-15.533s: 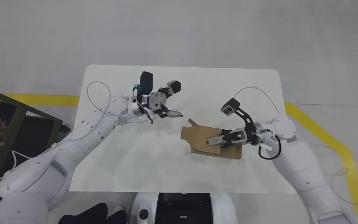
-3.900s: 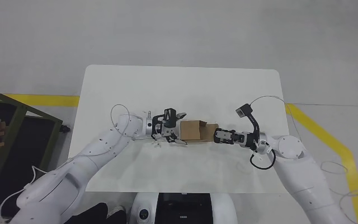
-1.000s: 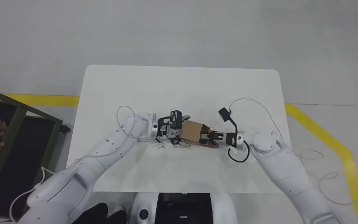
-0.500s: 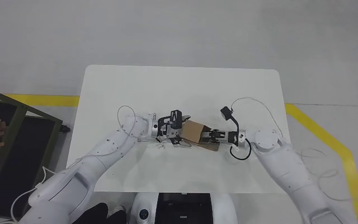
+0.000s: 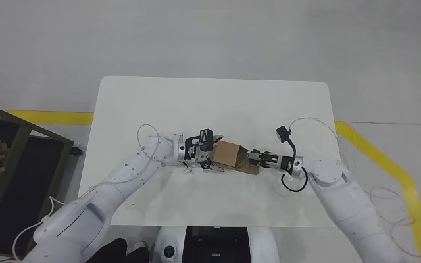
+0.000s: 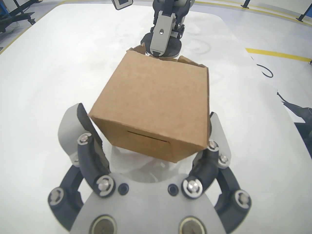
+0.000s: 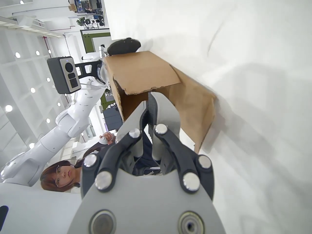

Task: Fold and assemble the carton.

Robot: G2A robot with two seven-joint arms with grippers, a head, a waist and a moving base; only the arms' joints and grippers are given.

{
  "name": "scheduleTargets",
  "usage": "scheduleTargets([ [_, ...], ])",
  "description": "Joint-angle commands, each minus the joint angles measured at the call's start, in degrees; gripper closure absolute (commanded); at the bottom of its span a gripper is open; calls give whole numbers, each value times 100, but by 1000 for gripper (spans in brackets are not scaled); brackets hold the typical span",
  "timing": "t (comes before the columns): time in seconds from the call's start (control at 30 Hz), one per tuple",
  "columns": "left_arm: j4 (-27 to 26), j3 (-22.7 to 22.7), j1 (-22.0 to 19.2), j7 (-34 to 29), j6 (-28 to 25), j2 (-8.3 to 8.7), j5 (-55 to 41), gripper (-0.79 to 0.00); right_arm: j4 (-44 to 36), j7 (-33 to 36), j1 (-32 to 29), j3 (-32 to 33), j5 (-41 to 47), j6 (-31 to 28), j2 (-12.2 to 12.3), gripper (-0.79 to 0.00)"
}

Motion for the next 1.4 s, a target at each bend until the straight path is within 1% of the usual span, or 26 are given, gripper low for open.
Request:
scheduleTargets([
  [0.0,-5,-6,1,-8,-9,1,13,-785,50,27,45,-48,28,-37,-18,0],
  [0.17,-29,-34,7,-39,-19,2,18,-785,218,-38,187,-252,48,-159,-95,0],
  [0.5,-80,-69,21,-91,-34,-1,32,-785,515,96,398,-528,208,-448,-213,0],
  [0.7,-81,-80,27,-117,-53,-10,27,-785,613,162,460,-678,248,-505,-272,0],
  [0.93,-73,-99,33,-109,-56,-15,37,-785,820,164,653,-937,309,-660,-395,0],
  [1.37,-86,-108,40,-108,-94,-28,74,-785,1157,194,890,-1143,466,-962,-545,0],
])
